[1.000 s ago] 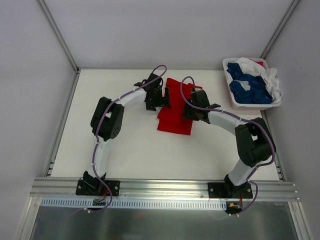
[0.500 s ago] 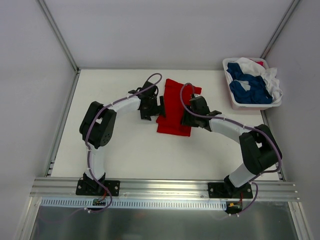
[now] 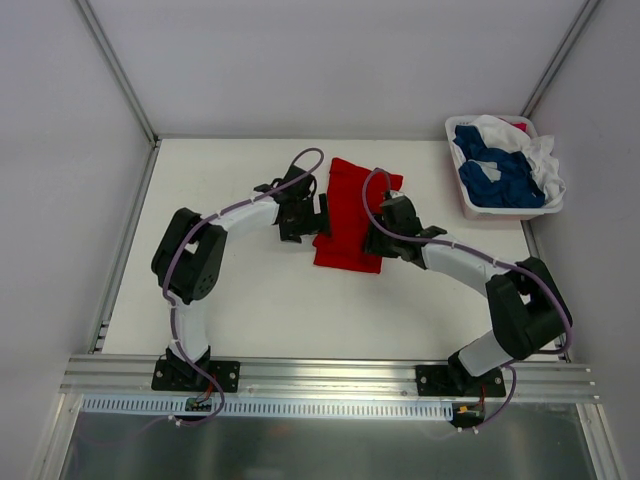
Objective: Fold and stack the t-shirts
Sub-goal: Fold the folded rectangular tshirt in 1/3 of the way
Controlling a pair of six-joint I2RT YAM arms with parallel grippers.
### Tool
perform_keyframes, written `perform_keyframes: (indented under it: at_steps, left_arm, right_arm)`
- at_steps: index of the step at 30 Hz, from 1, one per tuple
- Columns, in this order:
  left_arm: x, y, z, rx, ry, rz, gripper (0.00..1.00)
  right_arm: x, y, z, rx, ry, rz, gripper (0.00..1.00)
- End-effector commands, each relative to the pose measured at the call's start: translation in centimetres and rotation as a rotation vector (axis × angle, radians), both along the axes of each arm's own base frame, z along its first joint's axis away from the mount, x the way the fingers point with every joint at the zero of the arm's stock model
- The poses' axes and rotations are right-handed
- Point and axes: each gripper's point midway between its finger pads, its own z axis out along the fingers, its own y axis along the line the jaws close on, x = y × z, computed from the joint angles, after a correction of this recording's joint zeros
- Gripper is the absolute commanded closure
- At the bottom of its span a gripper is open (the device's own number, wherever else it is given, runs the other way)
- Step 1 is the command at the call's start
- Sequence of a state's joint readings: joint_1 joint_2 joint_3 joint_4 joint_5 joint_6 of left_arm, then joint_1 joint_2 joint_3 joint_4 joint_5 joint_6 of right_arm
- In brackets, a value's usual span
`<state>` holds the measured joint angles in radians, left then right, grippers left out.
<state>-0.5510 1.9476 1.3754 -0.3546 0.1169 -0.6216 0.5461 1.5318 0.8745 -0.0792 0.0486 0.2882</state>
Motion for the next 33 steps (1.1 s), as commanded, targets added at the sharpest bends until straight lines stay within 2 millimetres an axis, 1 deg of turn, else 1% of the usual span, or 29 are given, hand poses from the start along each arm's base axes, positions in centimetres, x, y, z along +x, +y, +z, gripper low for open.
perform_keyframes:
  at_steps: [1, 4, 9, 13, 16, 21, 26, 30, 33]
  left_arm:
    - [-0.3, 0.5, 2.2, 0.002, -0.055, 0.018, 0.1]
    - [-0.9, 1.0, 1.5, 0.015, -0.039, 0.025, 0.12]
    - [-1.5, 1.6, 1.6, 0.023, -0.042, 0.035, 0.12]
    - [-2.3, 2.3, 0.5, 0.043, -0.021, 0.041, 0.12]
    - [-2.5, 2.6, -0.2, 0.056, -0.015, 0.045, 0.12]
    - [-1.9, 2.8, -0.3, 0.073, -0.036, 0.045, 0.13]
    - [-1.3, 2.9, -0.7, 0.076, -0.032, 0.042, 0.13]
    - [-0.9, 3.0, -0.9, 0.073, -0.031, 0.044, 0.13]
    - [-0.7, 3.1, -0.7, 0.069, -0.036, 0.045, 0.13]
  right_arm:
    - [0.1, 0.3, 1.7, 0.028, -0.046, -0.016, 0.57]
    - [-0.2, 0.5, 1.6, 0.028, -0.044, -0.014, 0.59]
    - [-0.7, 0.5, 1.4, 0.03, -0.044, -0.016, 0.6]
    - [-1.2, 0.5, 0.9, 0.027, -0.035, -0.015, 0.6]
    - [-1.4, 0.5, 0.9, 0.03, -0.036, -0.017, 0.6]
    - [-1.6, 0.1, 0.5, 0.018, -0.037, -0.026, 0.59]
    - [-1.5, 0.1, 0.0, 0.013, -0.029, -0.023, 0.59]
    - [-1.2, 0.0, -0.1, -0.001, -0.033, -0.023, 0.6]
    - [-0.9, 0.3, -0.5, -0.007, -0.029, -0.014, 0.62]
